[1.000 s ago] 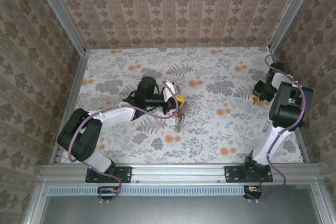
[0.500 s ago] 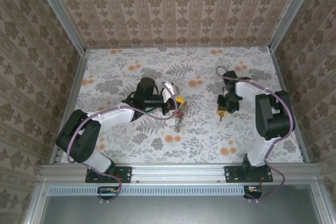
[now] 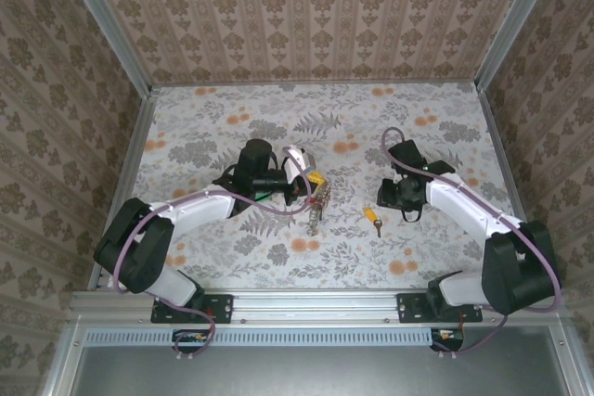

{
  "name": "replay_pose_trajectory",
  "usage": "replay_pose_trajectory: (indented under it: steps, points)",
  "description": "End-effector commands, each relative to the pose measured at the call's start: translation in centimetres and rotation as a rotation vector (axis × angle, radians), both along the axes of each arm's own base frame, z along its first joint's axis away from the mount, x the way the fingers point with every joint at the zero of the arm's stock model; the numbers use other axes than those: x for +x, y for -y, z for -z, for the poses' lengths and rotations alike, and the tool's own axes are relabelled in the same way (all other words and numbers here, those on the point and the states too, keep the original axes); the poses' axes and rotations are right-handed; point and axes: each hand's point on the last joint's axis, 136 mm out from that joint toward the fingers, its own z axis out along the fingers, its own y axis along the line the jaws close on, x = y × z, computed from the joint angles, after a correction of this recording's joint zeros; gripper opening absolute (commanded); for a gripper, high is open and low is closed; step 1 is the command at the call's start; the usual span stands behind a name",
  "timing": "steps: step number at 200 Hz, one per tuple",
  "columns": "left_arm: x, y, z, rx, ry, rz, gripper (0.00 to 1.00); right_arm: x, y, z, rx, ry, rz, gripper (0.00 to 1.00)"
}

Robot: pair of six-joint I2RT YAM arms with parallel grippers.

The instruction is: Put the keys on the keyring

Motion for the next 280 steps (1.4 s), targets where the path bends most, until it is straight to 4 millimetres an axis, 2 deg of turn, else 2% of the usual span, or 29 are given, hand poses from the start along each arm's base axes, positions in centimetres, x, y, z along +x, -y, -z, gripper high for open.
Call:
replay_pose_trajectory:
  steps: [1, 37, 42, 62, 67, 94, 132, 200, 280]
  points:
    - [-0.5, 0.0, -1.4, -0.022, 0.040, 0.019, 0.00, -1.2, -0.7, 1.9, 0.072, -0.047, 0.077, 0.35]
    - [-0.7, 0.0, -1.2, -0.019, 0.028, 0.022, 0.00, -2.0, -1.2, 3.4, 0.106, -0.065, 0.069, 0.30]
    - [-0.7, 0.0, -1.1, -0.018, 0.026, 0.023, 0.00, -1.4, -1.5, 3.4, 0.120, -0.044, 0.062, 0.29]
    - [-0.6, 0.2, -1.1, -0.016, 0.025, 0.024, 0.00, -0.9, -1.9, 3.5, 0.125, -0.045, 0.050, 0.26]
    - [-0.6, 0.2, -1.2, -0.016, 0.025, 0.022, 0.00, -0.9, -1.9, 4.3, 0.120, -0.072, 0.051, 0.26]
    - [-0.5, 0.3, -1.3, -0.015, 0.024, 0.024, 0.00, -0.4, -2.1, 4.9, 0.120, -0.077, 0.053, 0.25]
    - [-0.6, 0.4, -1.3, -0.013, 0.023, 0.029, 0.00, -0.7, -2.2, 6.0, 0.116, -0.115, 0.046, 0.22]
    - [-0.4, 0.9, -1.4, -0.016, 0.016, 0.039, 0.00, -0.3, -2.9, 4.9, 0.141, -0.093, 0.001, 0.07]
    - [-0.7, 0.9, -1.1, -0.011, 0.014, 0.044, 0.00, -0.2, -3.5, 3.4, 0.105, -0.065, -0.040, 0.08]
